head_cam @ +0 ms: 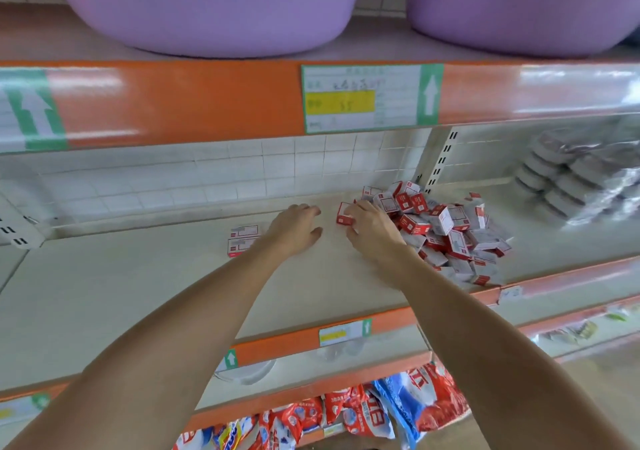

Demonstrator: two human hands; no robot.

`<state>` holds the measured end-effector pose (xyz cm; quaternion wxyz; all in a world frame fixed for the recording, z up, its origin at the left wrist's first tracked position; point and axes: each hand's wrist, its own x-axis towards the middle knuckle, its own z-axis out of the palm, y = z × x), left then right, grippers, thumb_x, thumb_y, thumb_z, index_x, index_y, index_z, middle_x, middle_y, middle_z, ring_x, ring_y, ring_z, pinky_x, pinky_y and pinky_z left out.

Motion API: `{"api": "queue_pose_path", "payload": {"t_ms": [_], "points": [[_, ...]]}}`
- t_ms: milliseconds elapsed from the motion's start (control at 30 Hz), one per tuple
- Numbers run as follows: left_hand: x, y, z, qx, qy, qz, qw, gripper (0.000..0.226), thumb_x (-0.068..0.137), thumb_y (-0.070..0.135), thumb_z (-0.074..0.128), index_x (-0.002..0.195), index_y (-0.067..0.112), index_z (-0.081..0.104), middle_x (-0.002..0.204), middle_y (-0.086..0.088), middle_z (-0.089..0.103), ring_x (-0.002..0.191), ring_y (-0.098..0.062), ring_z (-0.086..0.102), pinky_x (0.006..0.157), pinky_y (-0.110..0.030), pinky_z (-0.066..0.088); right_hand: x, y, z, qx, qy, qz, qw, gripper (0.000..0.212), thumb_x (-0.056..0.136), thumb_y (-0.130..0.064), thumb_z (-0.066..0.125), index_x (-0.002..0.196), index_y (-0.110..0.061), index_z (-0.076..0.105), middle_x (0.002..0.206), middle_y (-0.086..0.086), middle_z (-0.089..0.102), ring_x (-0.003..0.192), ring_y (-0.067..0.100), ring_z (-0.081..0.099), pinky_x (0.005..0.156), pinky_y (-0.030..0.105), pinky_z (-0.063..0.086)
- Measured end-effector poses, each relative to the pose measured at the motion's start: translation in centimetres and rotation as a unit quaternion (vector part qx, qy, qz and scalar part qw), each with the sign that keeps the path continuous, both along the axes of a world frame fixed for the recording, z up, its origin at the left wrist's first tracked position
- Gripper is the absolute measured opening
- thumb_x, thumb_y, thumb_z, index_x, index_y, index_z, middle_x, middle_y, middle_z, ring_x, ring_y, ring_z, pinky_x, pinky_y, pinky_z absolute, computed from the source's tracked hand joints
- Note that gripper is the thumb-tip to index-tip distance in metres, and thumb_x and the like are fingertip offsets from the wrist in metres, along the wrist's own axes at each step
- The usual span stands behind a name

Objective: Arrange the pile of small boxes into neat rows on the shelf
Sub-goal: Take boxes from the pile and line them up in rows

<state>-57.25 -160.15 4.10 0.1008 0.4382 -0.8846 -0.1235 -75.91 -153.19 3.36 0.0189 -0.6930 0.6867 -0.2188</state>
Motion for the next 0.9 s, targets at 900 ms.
{"api": "queue_pose_path", "payload": {"t_ms": [900], "points": [[-23.3, 4.1, 5.5, -0.045, -0.059, -0.129, 0.989, 0.052, 0.093, 0.052, 0.055, 0.135, 0.022, 0.052, 0.132, -0.005, 0.049, 0.126, -0.028, 0.039, 0.104, -0.047, 0.036, -23.0, 4.6, 2.0, -0.024, -0.047, -0.203, 0.978, 0.029, 0.094, -0.012, 0.047, 0.119, -0.011, 0.061, 0.121, 0.010, 0.058, 0.115, 0.031, 0.050, 0.097, 0.044, 0.045]]}}
